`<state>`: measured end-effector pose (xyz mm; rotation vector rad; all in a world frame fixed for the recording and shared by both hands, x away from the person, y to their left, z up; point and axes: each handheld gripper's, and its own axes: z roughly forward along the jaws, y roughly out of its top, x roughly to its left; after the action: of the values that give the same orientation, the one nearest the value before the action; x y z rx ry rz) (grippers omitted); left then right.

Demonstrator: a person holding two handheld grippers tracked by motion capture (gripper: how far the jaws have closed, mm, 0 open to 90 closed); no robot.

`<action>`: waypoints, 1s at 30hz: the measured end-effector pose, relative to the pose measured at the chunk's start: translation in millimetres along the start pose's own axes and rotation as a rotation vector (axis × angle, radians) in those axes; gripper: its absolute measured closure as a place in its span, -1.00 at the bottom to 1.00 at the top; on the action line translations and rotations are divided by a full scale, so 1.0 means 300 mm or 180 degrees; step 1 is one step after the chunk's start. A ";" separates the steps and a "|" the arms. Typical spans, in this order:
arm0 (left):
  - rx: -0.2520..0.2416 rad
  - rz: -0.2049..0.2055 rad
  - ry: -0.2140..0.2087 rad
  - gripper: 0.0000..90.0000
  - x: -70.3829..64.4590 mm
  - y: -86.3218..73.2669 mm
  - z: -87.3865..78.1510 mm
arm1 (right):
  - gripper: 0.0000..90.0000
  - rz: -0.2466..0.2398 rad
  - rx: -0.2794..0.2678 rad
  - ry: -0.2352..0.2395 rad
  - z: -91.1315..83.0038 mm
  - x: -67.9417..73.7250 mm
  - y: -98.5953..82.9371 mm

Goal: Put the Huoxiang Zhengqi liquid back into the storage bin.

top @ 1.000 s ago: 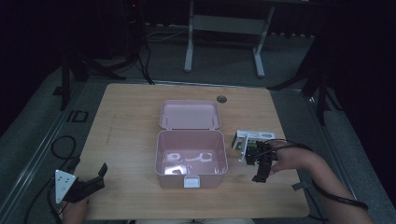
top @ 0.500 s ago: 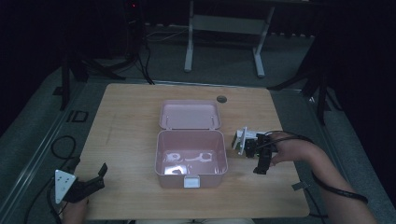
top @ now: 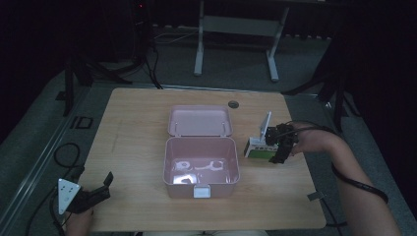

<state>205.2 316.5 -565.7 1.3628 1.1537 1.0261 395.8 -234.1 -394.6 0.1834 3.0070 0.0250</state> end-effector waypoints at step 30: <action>0.0002 -0.0016 -0.0028 -0.97 0.003 0.000 -0.001 | -0.22 -0.0061 0.0272 0.0052 0.122 -0.162 0.021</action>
<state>205.1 317.3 -565.7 1.3630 1.1504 1.0152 449.2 -233.4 -424.6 0.1636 3.0279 -0.1045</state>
